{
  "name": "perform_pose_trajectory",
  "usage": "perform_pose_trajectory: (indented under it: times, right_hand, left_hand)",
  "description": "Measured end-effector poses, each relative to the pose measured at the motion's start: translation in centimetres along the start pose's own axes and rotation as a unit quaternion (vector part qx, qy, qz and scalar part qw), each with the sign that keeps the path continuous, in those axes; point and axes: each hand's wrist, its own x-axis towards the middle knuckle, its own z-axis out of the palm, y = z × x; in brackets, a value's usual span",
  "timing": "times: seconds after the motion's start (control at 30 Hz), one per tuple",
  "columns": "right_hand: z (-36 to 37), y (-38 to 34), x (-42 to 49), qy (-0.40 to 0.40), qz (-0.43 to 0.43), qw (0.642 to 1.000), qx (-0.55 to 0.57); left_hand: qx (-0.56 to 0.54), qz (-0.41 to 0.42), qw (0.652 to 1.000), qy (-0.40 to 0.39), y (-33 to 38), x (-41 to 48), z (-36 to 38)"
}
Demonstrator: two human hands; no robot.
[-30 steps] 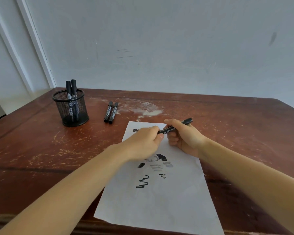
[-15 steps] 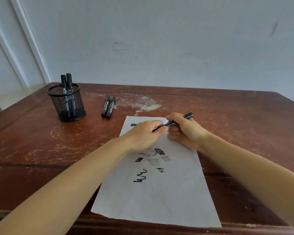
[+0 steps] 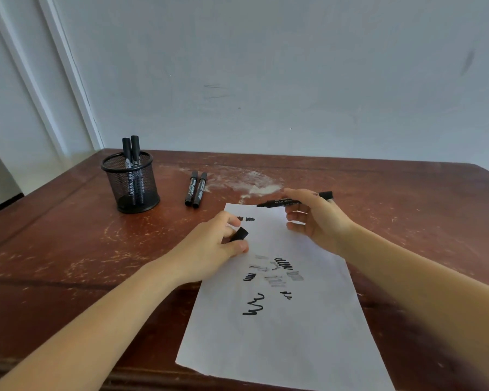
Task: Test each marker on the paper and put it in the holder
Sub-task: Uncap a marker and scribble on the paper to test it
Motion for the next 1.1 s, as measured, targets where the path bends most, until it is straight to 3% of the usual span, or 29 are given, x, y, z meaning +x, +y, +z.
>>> perform_pose_trajectory:
  times: [0.23,1.1]
  right_hand:
    - [1.8,1.6,1.8,0.108,-0.099,0.974,-0.174]
    - [1.0,2.4,3.2,0.131,-0.101,0.968,-0.186]
  left_hand:
    - [-0.060,0.028,0.998,0.004,-0.3,-0.2,-0.4]
    - [-0.103,0.005,0.994,0.031,-1.6,0.7,-0.3]
